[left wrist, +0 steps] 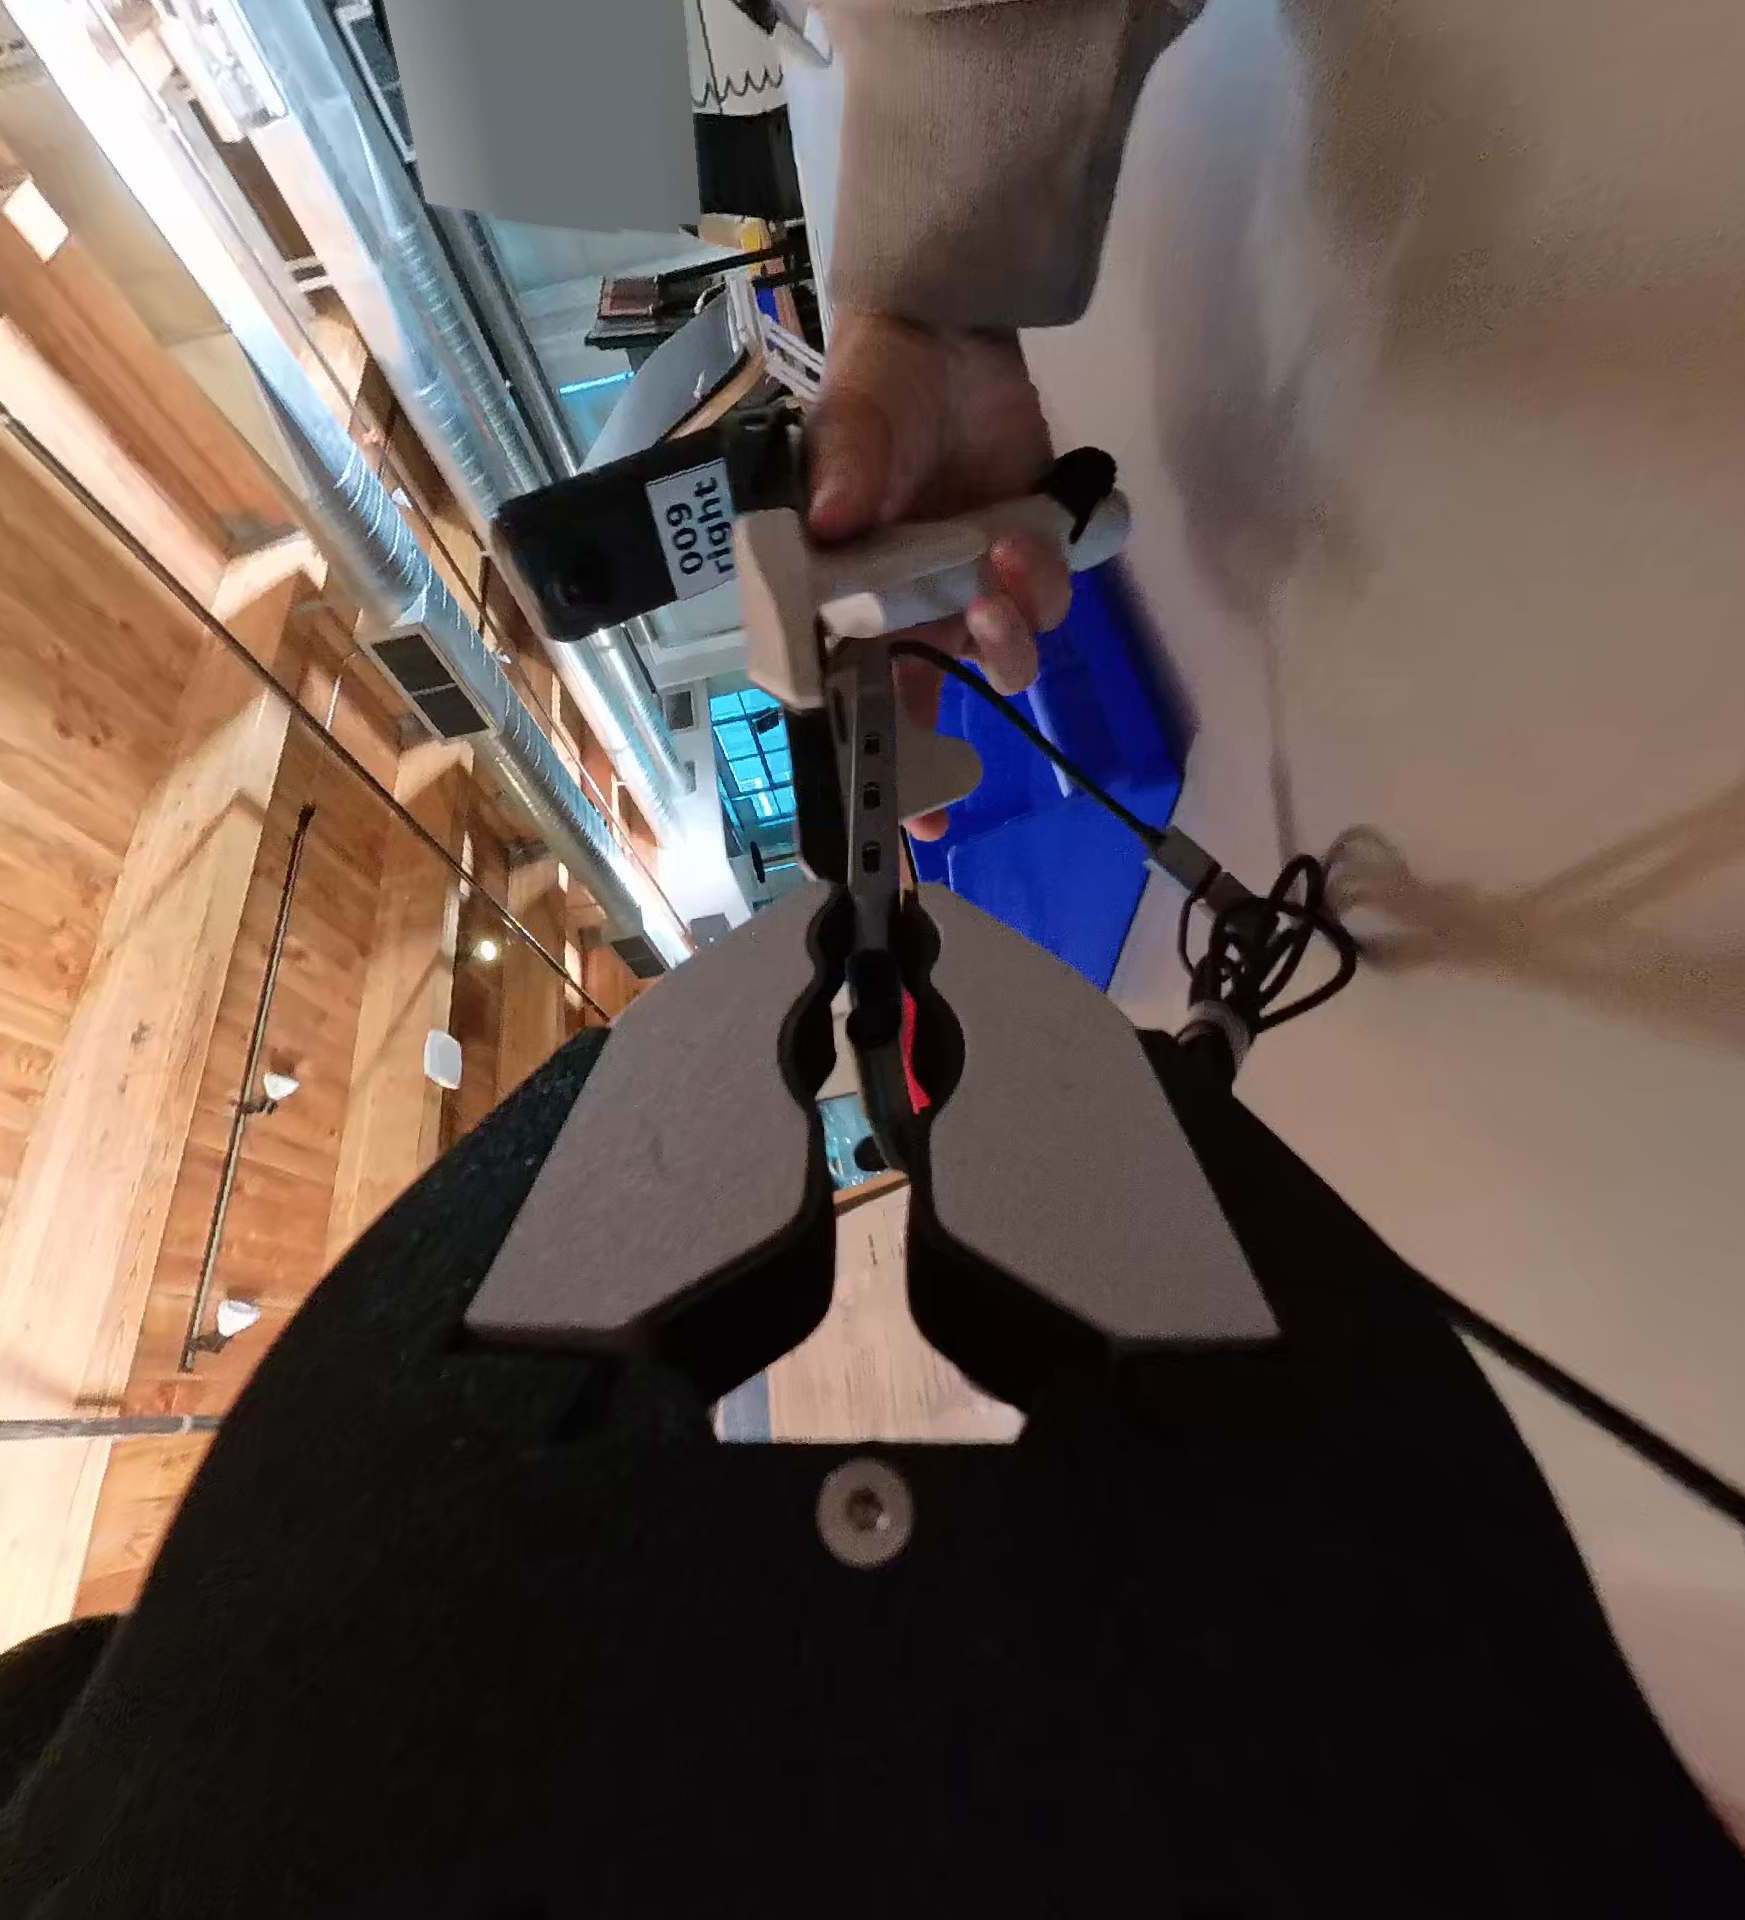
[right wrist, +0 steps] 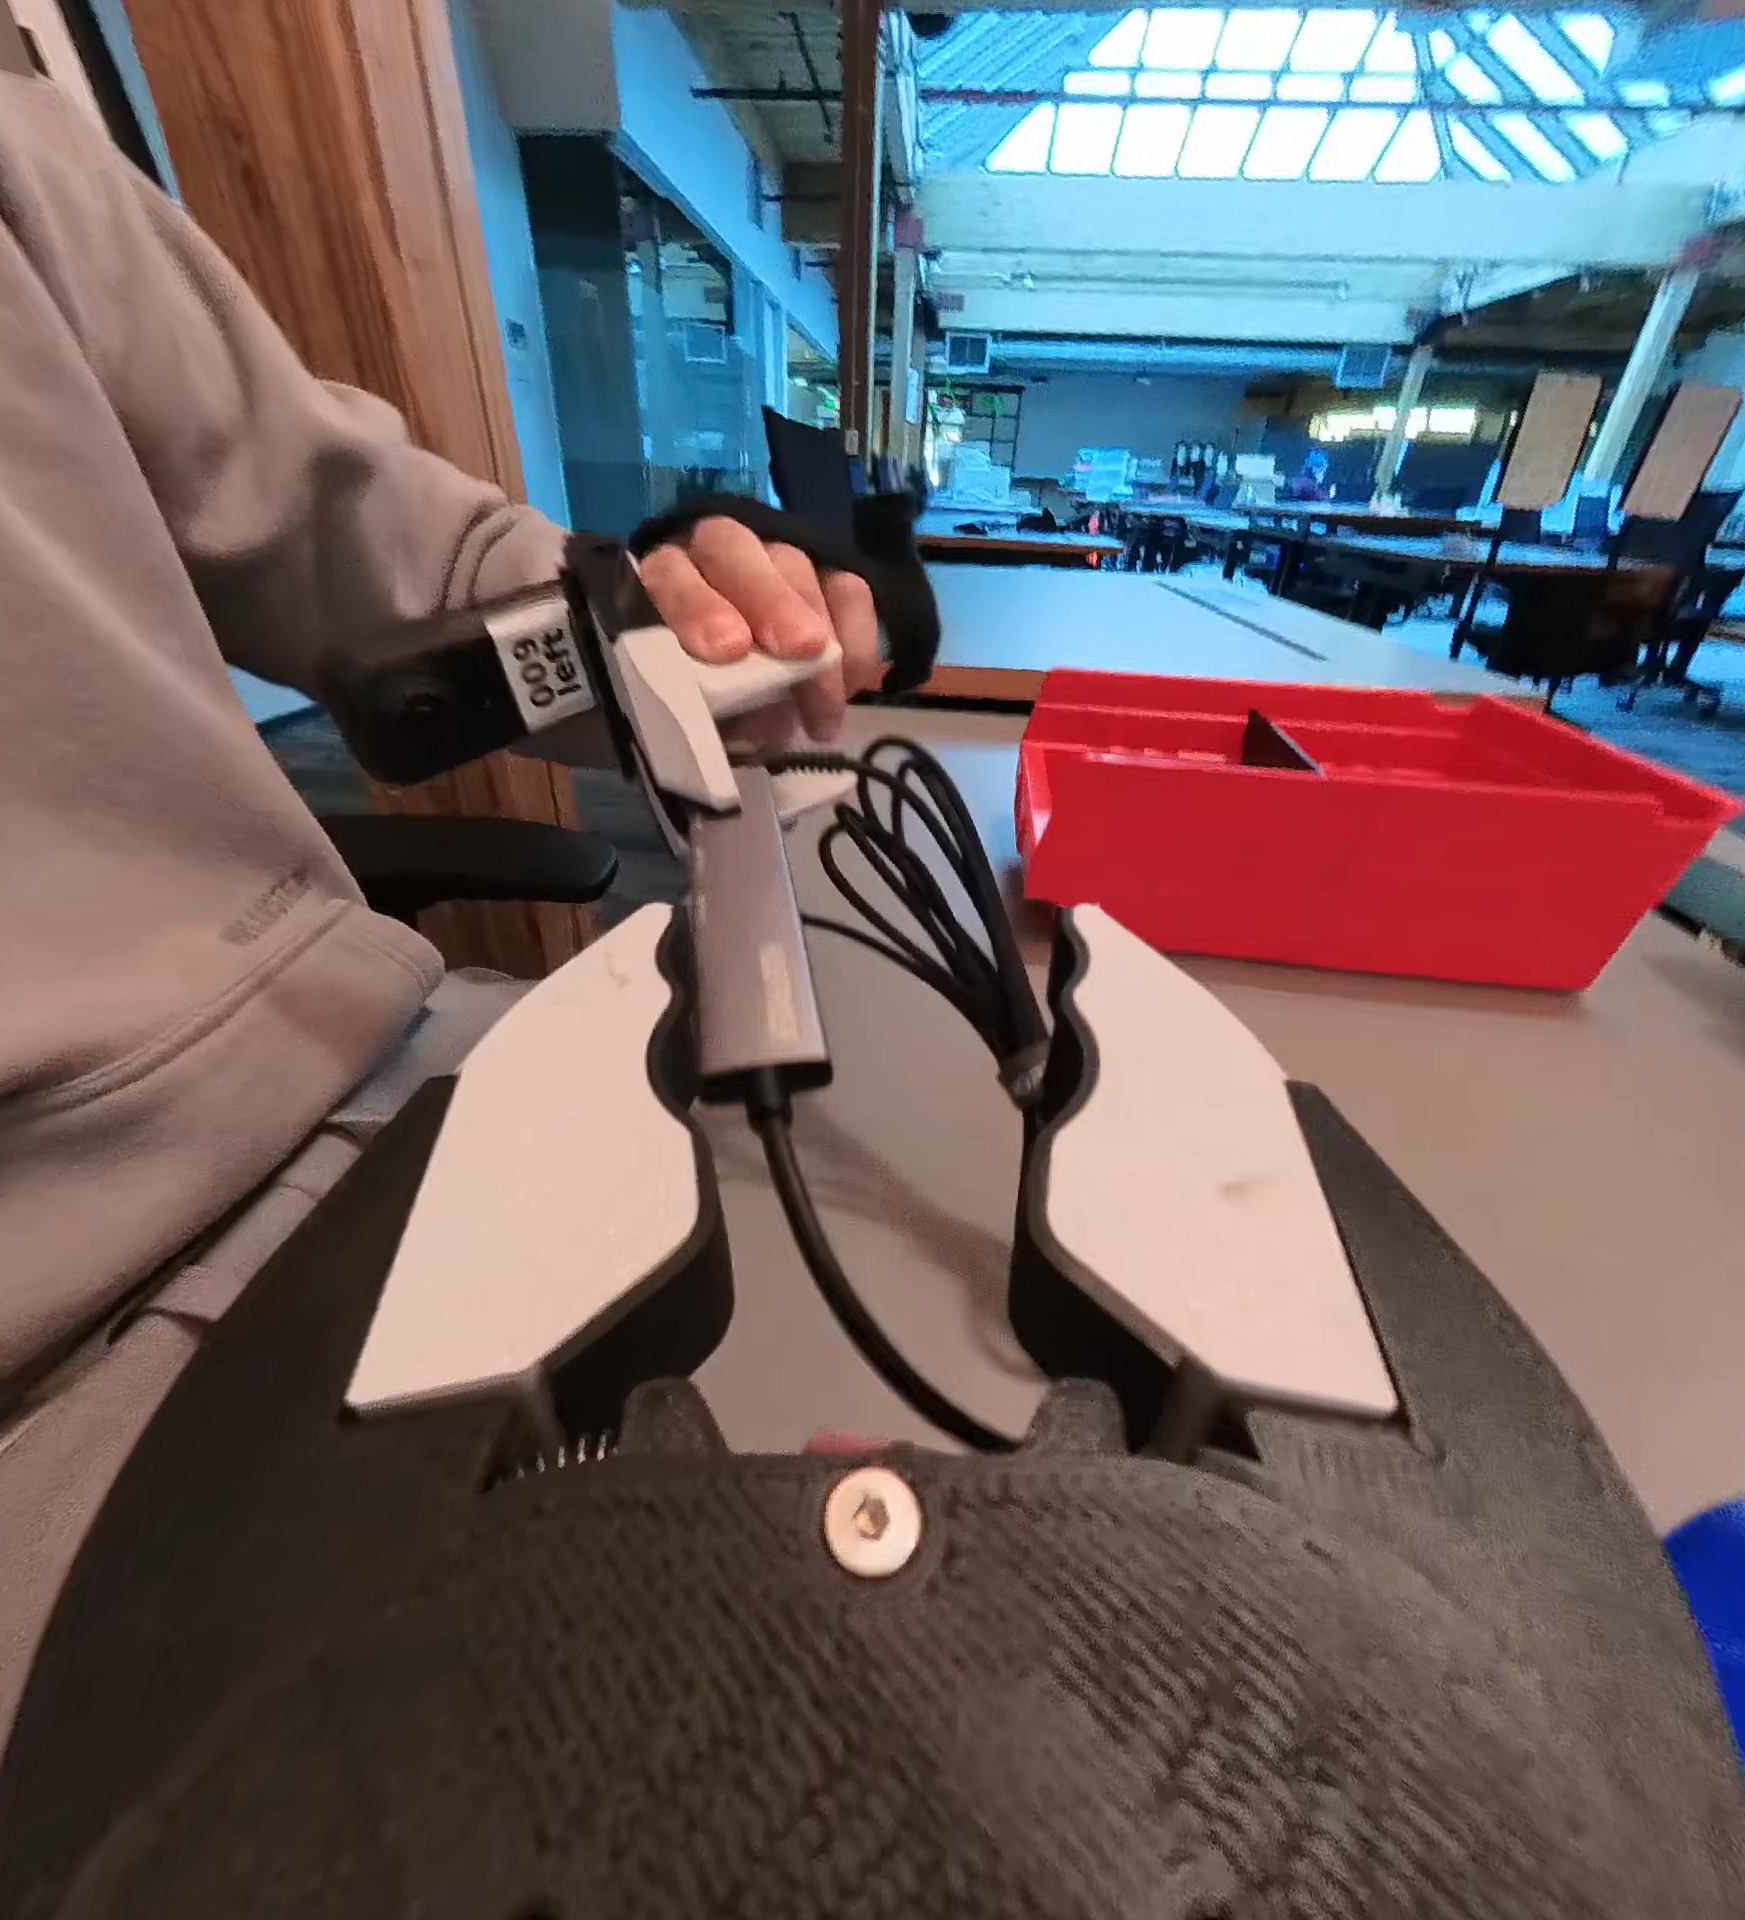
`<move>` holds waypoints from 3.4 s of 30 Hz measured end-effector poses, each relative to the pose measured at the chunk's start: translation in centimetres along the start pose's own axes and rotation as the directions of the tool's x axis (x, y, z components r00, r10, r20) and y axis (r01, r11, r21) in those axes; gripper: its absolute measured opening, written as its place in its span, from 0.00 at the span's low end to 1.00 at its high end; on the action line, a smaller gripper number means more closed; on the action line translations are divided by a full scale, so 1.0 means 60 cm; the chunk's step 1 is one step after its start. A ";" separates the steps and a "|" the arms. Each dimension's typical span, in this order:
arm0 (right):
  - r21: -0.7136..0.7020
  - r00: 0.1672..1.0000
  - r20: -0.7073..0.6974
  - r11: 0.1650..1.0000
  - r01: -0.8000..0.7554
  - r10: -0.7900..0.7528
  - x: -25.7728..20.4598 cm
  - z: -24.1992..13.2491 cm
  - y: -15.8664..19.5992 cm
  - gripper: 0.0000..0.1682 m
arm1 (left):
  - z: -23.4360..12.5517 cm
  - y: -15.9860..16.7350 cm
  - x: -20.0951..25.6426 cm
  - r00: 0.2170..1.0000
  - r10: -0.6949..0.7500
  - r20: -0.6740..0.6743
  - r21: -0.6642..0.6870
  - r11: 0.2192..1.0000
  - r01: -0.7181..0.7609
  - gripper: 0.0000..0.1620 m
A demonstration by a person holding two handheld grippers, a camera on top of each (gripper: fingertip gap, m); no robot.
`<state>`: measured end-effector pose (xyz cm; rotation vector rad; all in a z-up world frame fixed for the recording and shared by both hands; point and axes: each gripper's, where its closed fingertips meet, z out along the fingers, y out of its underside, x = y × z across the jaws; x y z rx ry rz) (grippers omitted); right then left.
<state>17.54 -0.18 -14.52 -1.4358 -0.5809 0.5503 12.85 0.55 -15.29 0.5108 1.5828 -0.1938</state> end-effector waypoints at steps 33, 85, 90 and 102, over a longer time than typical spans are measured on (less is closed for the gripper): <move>0.140 0.977 0.075 0.968 -0.209 0.200 0.013 0.039 0.027 0.15 | 0.017 0.062 0.015 0.990 -0.138 -0.041 -0.010 0.990 0.138 0.05; 0.172 0.931 0.198 0.924 -0.341 0.306 0.021 0.032 0.020 0.15 | -0.027 0.079 0.011 0.968 -0.239 -0.080 -0.046 0.971 0.236 0.04; 0.226 0.946 0.140 0.921 -0.317 0.292 0.030 0.023 0.014 0.15 | -0.015 0.094 0.004 0.933 -0.346 -0.097 -0.079 0.937 0.340 0.04; 0.236 0.932 -0.309 0.964 -0.120 0.191 0.098 0.022 0.024 0.15 | -0.220 0.397 0.086 0.226 -0.907 0.355 -0.578 -0.023 0.815 0.29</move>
